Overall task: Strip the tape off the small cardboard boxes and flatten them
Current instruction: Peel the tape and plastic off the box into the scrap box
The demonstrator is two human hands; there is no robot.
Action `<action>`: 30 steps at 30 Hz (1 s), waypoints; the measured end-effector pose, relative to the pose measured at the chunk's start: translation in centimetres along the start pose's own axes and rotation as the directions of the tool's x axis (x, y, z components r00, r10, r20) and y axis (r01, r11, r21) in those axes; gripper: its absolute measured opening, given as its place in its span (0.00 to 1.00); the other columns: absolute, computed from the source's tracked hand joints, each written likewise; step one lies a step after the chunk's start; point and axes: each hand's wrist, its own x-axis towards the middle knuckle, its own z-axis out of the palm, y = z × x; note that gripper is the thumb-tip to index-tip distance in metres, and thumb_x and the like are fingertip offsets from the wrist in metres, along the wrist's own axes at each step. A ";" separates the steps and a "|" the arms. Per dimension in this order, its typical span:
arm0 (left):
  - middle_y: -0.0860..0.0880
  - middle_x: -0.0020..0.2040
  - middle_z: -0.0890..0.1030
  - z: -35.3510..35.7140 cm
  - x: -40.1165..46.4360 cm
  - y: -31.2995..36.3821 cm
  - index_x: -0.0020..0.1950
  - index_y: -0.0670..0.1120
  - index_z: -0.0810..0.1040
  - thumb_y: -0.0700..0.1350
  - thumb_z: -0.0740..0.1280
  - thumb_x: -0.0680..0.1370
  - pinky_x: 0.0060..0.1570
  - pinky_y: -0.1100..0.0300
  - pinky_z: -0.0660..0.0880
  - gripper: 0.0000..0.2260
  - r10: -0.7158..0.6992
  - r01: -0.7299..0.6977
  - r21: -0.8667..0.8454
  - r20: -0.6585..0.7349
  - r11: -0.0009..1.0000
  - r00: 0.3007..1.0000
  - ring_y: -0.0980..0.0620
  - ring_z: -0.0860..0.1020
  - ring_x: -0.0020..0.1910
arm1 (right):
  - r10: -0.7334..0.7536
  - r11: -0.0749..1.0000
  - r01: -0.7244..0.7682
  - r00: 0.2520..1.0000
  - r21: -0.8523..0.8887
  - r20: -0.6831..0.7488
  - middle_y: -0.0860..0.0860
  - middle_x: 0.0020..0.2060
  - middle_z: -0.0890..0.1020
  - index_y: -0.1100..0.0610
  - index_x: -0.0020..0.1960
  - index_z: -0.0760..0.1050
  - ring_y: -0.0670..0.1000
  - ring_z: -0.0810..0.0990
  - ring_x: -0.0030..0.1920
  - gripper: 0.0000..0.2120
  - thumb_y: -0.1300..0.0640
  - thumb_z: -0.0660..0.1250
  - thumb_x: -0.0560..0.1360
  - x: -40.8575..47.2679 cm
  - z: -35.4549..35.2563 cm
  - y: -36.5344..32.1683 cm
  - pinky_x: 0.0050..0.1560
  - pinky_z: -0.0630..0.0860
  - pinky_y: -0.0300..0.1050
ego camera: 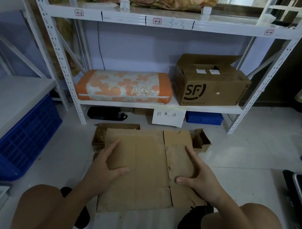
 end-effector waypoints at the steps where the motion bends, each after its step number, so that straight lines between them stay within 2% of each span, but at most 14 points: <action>1: 0.60 0.72 0.64 -0.1 0.3 -0.3 0.73 0.74 0.58 0.49 0.80 0.72 0.59 0.64 0.68 0.42 -0.010 0.010 0.027 0.004 1.000 1.000 0.58 0.67 0.68 | -0.007 1.000 0.007 1.000 -0.013 -0.013 0.32 0.69 0.69 0.39 0.80 0.57 0.32 0.71 0.66 0.51 0.48 0.82 0.65 0.2 0.2 0.0 0.63 0.75 0.35; 4: 0.57 0.72 0.64 -0.1 1.2 -0.8 0.76 0.71 0.55 0.51 0.80 0.72 0.66 0.57 0.68 0.43 -0.035 0.034 0.104 0.007 0.994 0.999 0.55 0.67 0.69 | -0.016 0.999 0.015 0.998 -0.030 -0.055 0.32 0.69 0.69 0.38 0.79 0.59 0.35 0.72 0.67 0.44 0.44 0.78 0.69 1.0 1.1 0.2 0.60 0.75 0.31; 8: 0.54 0.75 0.65 0.2 2.8 -2.1 0.83 0.62 0.54 0.51 0.79 0.74 0.69 0.55 0.67 0.45 -0.060 0.057 0.174 0.016 0.983 0.998 0.52 0.67 0.71 | -0.018 0.995 0.007 0.994 -0.099 -0.110 0.40 0.72 0.71 0.40 0.80 0.60 0.42 0.73 0.69 0.44 0.46 0.79 0.70 2.7 2.4 0.9 0.65 0.72 0.35; 10: 0.56 0.72 0.65 0.2 3.3 -2.6 0.83 0.61 0.54 0.50 0.79 0.74 0.63 0.65 0.67 0.45 -0.089 0.087 0.128 0.016 0.988 0.996 0.57 0.69 0.67 | -0.008 0.992 -0.006 0.994 -0.129 -0.105 0.42 0.73 0.71 0.40 0.80 0.59 0.44 0.73 0.69 0.45 0.45 0.79 0.70 3.9 2.9 1.3 0.66 0.73 0.37; 12: 0.59 0.69 0.67 -0.1 3.9 -3.5 0.82 0.59 0.56 0.47 0.80 0.73 0.51 0.80 0.67 0.45 -0.135 0.135 0.039 0.007 0.990 0.991 0.65 0.71 0.58 | 0.019 0.991 -0.030 0.996 -0.131 -0.083 0.42 0.72 0.72 0.40 0.80 0.59 0.44 0.74 0.68 0.45 0.45 0.79 0.70 5.2 3.3 1.7 0.64 0.73 0.34; 14: 0.61 0.65 0.69 -0.3 4.6 -4.9 0.81 0.59 0.58 0.45 0.80 0.73 0.45 0.83 0.67 0.44 -0.180 0.180 -0.028 0.010 0.983 0.984 0.72 0.70 0.53 | 0.052 0.990 -0.057 0.998 -0.126 -0.047 0.42 0.71 0.71 0.41 0.80 0.59 0.43 0.73 0.68 0.45 0.45 0.78 0.70 6.7 3.7 2.3 0.60 0.72 0.28; 15: 0.63 0.64 0.70 -0.4 5.0 -5.7 0.81 0.58 0.57 0.46 0.80 0.72 0.45 0.82 0.68 0.44 -0.201 0.202 -0.052 0.021 0.978 0.979 0.72 0.71 0.53 | 0.071 0.989 -0.074 0.997 -0.129 -0.027 0.42 0.71 0.71 0.40 0.80 0.59 0.44 0.73 0.68 0.45 0.45 0.78 0.70 7.4 4.0 2.9 0.60 0.72 0.29; 18: 0.59 0.69 0.69 -0.3 5.9 -9.1 0.82 0.56 0.57 0.46 0.80 0.73 0.50 0.80 0.69 0.45 -0.284 0.288 -0.069 0.054 0.955 0.957 0.60 0.73 0.63 | 0.139 0.979 -0.130 0.989 -0.160 0.043 0.43 0.72 0.71 0.39 0.80 0.57 0.45 0.71 0.68 0.45 0.43 0.78 0.70 9.7 5.6 5.1 0.66 0.71 0.39; 20: 0.55 0.75 0.67 -0.2 6.5 -12.1 0.83 0.55 0.56 0.43 0.79 0.75 0.57 0.76 0.69 0.44 -0.339 0.343 -0.042 0.090 0.938 0.937 0.57 0.71 0.69 | 0.196 0.965 -0.180 0.978 -0.192 0.066 0.45 0.72 0.71 0.39 0.80 0.56 0.45 0.71 0.66 0.44 0.44 0.77 0.71 11.3 7.3 7.1 0.66 0.70 0.40; 23: 0.50 0.78 0.65 0.1 7.8 -16.8 0.84 0.54 0.53 0.37 0.75 0.77 0.60 0.72 0.73 0.44 -0.447 0.458 -0.035 0.159 0.888 0.880 0.54 0.70 0.68 | 0.285 0.929 -0.249 0.953 -0.273 0.101 0.49 0.72 0.72 0.35 0.80 0.53 0.49 0.74 0.61 0.43 0.45 0.75 0.74 14.0 10.3 10.5 0.64 0.74 0.44; 26: 0.49 0.79 0.64 0.4 10.1 -21.7 0.83 0.58 0.52 0.37 0.75 0.78 0.72 0.59 0.68 0.43 -0.514 0.519 -0.011 0.118 0.855 0.850 0.50 0.69 0.73 | 0.344 0.907 -0.292 0.930 -0.304 0.132 0.51 0.71 0.73 0.32 0.80 0.48 0.52 0.77 0.60 0.43 0.45 0.73 0.76 17.4 13.7 14.1 0.63 0.76 0.50; 28: 0.46 0.79 0.64 0.3 12.4 -25.2 0.81 0.63 0.51 0.38 0.74 0.79 0.76 0.53 0.67 0.42 -0.524 0.522 0.038 0.089 0.852 0.847 0.47 0.69 0.74 | 0.371 0.893 -0.305 0.916 -0.330 0.156 0.53 0.71 0.75 0.32 0.80 0.44 0.55 0.79 0.61 0.43 0.46 0.71 0.78 20.1 15.9 16.8 0.64 0.77 0.51; 30: 0.43 0.77 0.63 0.2 15.0 -28.7 0.81 0.63 0.50 0.41 0.72 0.80 0.76 0.50 0.66 0.41 -0.538 0.529 0.116 0.055 0.840 0.841 0.44 0.69 0.74 | 0.411 0.871 -0.319 0.890 -0.373 0.199 0.55 0.72 0.74 0.31 0.78 0.40 0.58 0.79 0.63 0.43 0.47 0.69 0.79 23.1 18.1 19.6 0.65 0.77 0.54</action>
